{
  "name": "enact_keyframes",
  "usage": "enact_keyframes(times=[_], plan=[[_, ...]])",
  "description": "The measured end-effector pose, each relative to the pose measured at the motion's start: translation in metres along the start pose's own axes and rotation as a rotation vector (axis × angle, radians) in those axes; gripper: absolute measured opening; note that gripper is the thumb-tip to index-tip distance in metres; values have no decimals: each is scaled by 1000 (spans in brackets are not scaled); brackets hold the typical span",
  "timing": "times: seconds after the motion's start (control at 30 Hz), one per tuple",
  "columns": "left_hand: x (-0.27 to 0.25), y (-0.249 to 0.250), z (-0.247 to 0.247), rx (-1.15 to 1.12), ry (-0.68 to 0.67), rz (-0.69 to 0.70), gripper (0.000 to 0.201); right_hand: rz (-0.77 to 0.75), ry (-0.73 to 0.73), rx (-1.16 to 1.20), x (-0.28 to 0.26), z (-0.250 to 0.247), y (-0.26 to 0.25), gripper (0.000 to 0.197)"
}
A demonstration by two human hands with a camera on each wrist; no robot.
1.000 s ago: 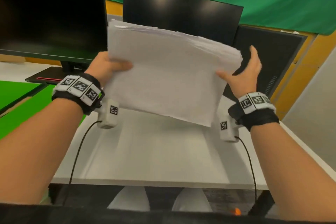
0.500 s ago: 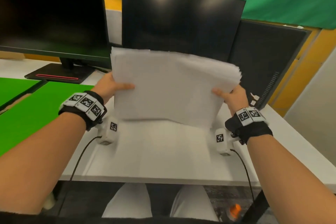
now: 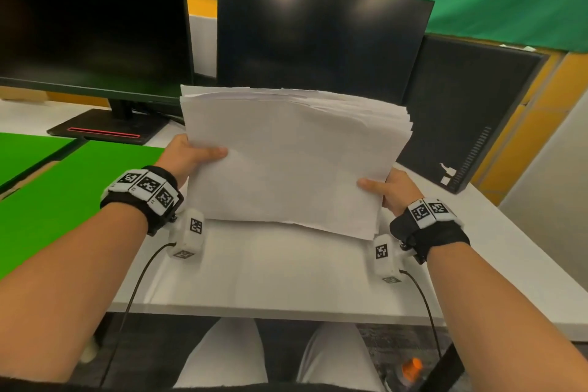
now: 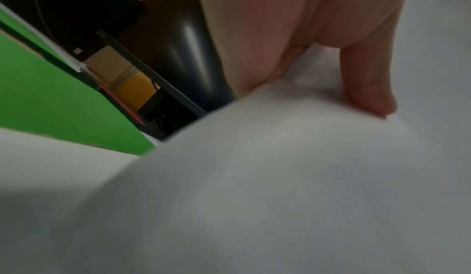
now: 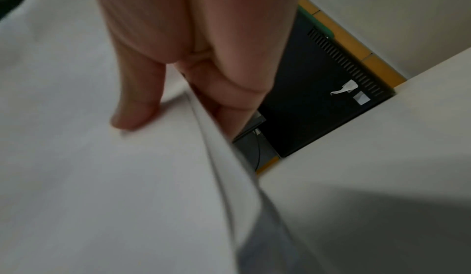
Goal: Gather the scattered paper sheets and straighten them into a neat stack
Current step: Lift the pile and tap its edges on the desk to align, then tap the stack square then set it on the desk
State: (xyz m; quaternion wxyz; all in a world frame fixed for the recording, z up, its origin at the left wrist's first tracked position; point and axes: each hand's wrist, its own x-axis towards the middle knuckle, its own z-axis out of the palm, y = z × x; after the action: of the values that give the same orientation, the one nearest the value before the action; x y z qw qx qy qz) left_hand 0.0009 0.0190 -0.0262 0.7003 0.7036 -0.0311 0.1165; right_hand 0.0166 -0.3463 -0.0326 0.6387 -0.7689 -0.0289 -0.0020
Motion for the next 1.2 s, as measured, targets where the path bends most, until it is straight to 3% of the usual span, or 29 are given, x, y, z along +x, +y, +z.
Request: enact_keyframes(times=[0.07, 0.27, 0.33, 0.5, 0.63, 0.67, 0.8, 0.87, 0.9, 0.97, 1.03, 1.1, 1.2], plan=[[0, 3, 2, 22, 39, 24, 29, -55, 79, -30, 1, 4, -4, 36], [0, 18, 15, 8, 105, 102, 27, -256, 254, -53, 2, 14, -18, 32], [-3, 16, 17, 11, 78, 86, 28, -229, 242, -75, 1, 14, -12, 35], [-7, 0, 5, -29, 84, -53, 26, 85, 20, -126, -1, 3, 16, 39], [-3, 4, 9, -52, 63, -53, 30, -84, 162, -194, -3, -1, -1, 36], [0, 8, 11, 2, 100, -29, 37, -144, 196, -227, -3, -2, -12, 36], [12, 38, 12, 344, 336, 247, 108, -374, 242, -370, -4, -9, -67, 28], [10, 63, 14, 623, 446, 417, 121, -496, 228, -532, -8, -9, -95, 19], [8, 74, 18, 732, 432, 491, 123, -555, 214, -611, -11, -8, -108, 15], [6, 95, 31, 768, 179, 510, 111, -651, 186, -726, -16, 1, -132, 12], [2, 104, 45, 738, -54, 370, 71, -725, 170, -796, -16, 11, -148, 14], [5, 102, 50, 621, -26, 317, 36, -789, 261, -844, -15, 16, -157, 20], [7, 91, 43, 357, 115, 279, 34, -800, 611, -746, -10, 16, -152, 44]])
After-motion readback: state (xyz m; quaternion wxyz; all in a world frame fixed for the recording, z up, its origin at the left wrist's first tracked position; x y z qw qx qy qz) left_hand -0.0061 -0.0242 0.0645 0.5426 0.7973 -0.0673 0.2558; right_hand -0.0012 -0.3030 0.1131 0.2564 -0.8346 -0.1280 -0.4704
